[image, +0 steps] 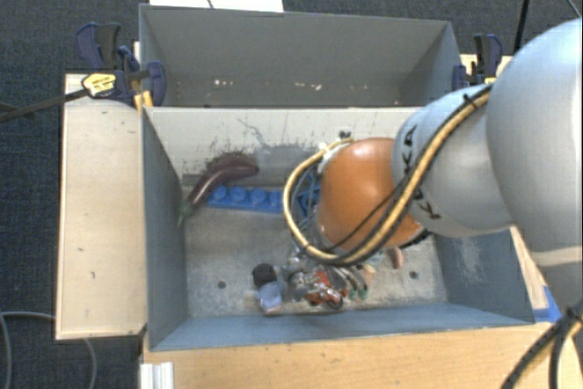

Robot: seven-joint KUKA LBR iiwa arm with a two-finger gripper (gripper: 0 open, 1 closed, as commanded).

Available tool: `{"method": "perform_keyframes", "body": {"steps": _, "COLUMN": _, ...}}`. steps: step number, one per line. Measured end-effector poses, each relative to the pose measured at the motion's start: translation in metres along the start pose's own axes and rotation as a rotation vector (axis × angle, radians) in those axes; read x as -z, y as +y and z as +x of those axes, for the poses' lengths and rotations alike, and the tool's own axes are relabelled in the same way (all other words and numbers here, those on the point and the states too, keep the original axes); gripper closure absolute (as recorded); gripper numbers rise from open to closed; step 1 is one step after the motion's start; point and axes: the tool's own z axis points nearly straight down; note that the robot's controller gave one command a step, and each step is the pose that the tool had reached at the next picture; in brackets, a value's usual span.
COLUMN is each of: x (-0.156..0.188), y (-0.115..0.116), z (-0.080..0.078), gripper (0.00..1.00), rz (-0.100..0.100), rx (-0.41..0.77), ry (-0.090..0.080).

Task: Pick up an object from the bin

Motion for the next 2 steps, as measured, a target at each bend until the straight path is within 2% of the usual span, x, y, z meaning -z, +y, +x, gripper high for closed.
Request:
{"method": "perform_keyframes", "body": {"steps": 1, "x": 0.000, "y": 0.000, "z": 0.000, "gripper": 1.00, "rz": 0.000, "rx": -0.002, "ry": 0.000}}
{"method": "perform_keyframes", "body": {"steps": 2, "x": 0.044, "y": 0.000, "z": 0.004, "gripper": 1.00, "rz": 0.001, "rx": -0.022, "ry": 0.010}}
